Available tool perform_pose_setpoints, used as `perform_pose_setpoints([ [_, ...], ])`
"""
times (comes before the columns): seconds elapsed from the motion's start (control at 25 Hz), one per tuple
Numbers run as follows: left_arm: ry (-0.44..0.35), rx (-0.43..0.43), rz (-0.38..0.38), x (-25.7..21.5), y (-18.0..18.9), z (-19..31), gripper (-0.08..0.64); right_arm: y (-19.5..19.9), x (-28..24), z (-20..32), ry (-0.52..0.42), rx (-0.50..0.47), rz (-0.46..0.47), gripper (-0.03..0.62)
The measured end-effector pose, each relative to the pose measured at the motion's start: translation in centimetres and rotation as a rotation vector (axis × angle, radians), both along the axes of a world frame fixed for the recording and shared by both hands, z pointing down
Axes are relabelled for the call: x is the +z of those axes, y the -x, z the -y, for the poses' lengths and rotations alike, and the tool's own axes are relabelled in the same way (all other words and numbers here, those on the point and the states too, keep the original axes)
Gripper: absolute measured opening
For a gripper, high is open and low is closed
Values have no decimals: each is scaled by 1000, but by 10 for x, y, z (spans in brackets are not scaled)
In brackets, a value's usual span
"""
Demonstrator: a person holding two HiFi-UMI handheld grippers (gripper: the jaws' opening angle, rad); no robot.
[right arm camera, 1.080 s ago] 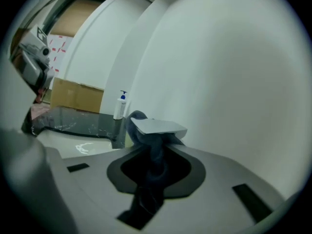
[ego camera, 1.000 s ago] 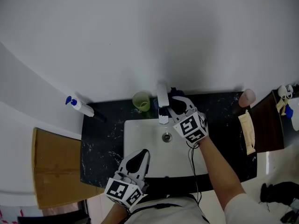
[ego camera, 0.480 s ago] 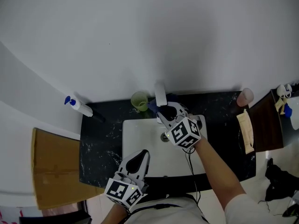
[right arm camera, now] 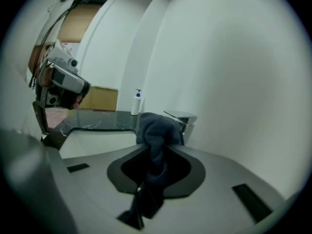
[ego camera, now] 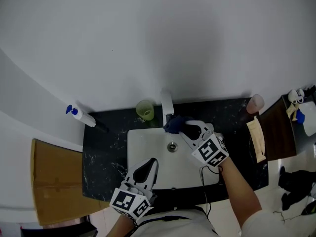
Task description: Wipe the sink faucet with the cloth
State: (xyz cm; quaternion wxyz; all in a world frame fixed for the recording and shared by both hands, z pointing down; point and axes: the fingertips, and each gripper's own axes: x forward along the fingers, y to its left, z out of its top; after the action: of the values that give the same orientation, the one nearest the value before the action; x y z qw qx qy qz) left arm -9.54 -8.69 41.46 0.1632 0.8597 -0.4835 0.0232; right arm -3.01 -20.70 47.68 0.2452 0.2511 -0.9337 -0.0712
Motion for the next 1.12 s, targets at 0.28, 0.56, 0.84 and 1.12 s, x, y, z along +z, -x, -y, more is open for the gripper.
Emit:
perform_pose_setpoints([
  [0.28, 15, -25, 1, -6, 3, -1, 11, -38, -65, 58, -37, 132, 191, 72],
  [0.56, 11, -37, 0, -10, 4, -4, 11, 34, -90, 76, 65, -67, 112, 72],
  [0.84, 7, -65, -10, -7, 18, -11, 11, 51, -67, 40, 171, -238, -42, 72],
  [1.12, -5, -70, 1, -14, 16, -7, 11, 50, -65, 89, 150, -122, 8, 72],
])
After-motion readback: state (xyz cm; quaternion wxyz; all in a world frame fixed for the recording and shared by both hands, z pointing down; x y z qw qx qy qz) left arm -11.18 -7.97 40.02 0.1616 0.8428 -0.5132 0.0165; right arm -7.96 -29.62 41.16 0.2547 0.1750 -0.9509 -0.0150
